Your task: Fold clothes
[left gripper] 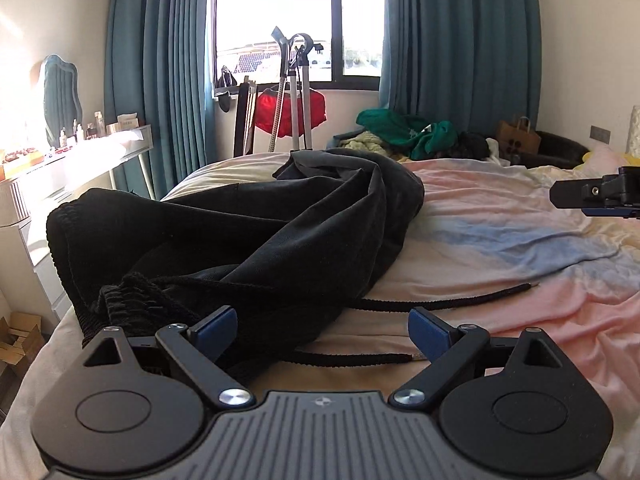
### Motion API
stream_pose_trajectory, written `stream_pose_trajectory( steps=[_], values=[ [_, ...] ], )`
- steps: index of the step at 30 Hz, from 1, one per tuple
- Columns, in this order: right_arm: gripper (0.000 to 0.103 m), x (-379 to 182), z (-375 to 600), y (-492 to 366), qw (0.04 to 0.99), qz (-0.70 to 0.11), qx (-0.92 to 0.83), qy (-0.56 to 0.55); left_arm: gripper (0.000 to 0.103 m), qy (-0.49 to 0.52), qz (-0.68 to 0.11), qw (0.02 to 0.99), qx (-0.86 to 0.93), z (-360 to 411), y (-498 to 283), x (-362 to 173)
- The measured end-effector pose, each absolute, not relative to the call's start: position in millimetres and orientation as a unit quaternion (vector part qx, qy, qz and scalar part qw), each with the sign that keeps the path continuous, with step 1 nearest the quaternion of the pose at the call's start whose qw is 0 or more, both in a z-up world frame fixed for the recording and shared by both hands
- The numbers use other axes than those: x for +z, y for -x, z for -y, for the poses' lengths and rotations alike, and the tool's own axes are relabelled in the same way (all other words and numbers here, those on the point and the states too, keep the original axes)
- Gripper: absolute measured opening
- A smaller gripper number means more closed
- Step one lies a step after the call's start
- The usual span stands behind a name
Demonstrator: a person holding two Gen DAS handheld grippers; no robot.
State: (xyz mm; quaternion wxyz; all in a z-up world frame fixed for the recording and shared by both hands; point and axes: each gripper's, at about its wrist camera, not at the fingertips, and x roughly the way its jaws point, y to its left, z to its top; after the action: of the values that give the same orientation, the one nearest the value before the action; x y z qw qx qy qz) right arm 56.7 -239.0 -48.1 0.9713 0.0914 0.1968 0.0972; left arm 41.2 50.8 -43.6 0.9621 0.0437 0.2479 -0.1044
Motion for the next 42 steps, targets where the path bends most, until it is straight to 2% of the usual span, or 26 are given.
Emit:
stream_pose_trajectory(
  steps=[5, 10, 15, 17, 19, 21, 24, 26, 28, 32, 37, 42],
  values=[
    [0.086, -55, 274, -71, 0.962, -0.206, 0.062, -0.171, 0.094, 0.001, -0.252, 0.963, -0.095, -29, -114, -26],
    [0.086, -73, 307, -86, 0.946, -0.234, 0.012, -0.225, 0.094, -0.02, -0.251, 0.962, -0.102, 21, -226, -4],
    [0.086, -99, 334, -101, 0.921, -0.263, -0.024, -0.286, 0.092, -0.003, -0.29, 0.954, -0.071, 54, -339, -8],
    [0.086, -103, 339, -105, 0.922, -0.256, -0.035, -0.29, 0.084, -0.029, -0.306, 0.95, -0.053, 66, -382, -13],
    [0.086, -105, 343, -109, 0.925, -0.246, -0.055, -0.285, 0.08, -0.036, -0.31, 0.95, -0.029, 75, -421, -18],
    [0.086, -110, 350, -114, 0.922, -0.241, -0.074, -0.294, 0.07, -0.028, -0.314, 0.949, -0.01, 77, -449, -24],
    [0.086, -120, 359, -119, 0.913, -0.246, -0.082, -0.314, 0.044, -0.06, -0.344, 0.937, 0.009, 84, -484, -38],
    [0.086, -125, 363, -121, 0.913, -0.242, -0.095, -0.313, 0.011, -0.08, -0.339, 0.937, 0.02, 90, -490, -41],
    [0.086, -131, 366, -125, 0.911, -0.246, -0.113, -0.313, 0.004, -0.106, -0.32, 0.941, 0.023, 99, -488, -40],
    [0.086, -136, 366, -130, 0.906, -0.252, -0.118, -0.32, 0.002, -0.168, -0.259, 0.951, 0.012, 131, -462, -19],
    [0.086, -128, 358, -125, 0.917, -0.236, -0.122, -0.297, 0.002, -0.205, -0.191, 0.958, -0.057, 182, -410, 39],
    [0.086, -115, 364, -110, 0.922, -0.209, -0.145, -0.292, 0.002, -0.224, -0.177, 0.943, -0.168, 231, -324, 76]
  ],
)
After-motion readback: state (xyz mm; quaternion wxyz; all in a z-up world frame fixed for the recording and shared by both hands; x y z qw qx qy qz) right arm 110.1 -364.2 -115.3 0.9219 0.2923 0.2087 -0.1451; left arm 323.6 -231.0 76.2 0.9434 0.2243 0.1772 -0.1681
